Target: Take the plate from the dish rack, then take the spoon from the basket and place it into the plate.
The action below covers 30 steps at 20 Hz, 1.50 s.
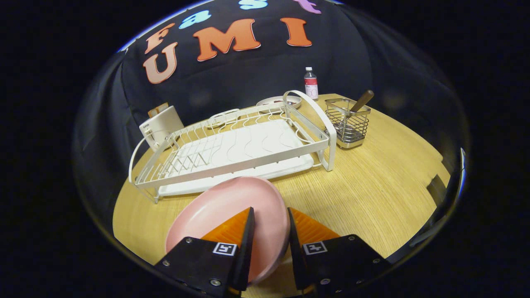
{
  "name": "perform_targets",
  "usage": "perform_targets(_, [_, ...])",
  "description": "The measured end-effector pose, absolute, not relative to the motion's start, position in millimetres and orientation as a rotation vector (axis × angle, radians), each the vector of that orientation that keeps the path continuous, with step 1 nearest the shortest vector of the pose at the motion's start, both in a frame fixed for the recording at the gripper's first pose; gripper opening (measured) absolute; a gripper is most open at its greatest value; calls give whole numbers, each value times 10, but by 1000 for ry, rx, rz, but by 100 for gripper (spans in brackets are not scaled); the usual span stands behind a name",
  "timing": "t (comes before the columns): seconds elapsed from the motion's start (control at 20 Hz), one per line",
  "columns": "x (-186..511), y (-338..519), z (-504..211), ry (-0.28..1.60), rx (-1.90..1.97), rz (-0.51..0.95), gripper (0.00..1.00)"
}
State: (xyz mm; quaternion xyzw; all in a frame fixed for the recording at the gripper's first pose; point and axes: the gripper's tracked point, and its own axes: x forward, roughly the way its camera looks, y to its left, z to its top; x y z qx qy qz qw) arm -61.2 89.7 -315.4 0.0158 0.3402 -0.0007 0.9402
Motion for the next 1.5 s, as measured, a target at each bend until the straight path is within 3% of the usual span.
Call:
perform_targets(0.75, [-319, 229, -2635, 602, -35, 19, 98])
perform_targets(1.5, [437, -782, -1912, 426, -74, -10, 98])
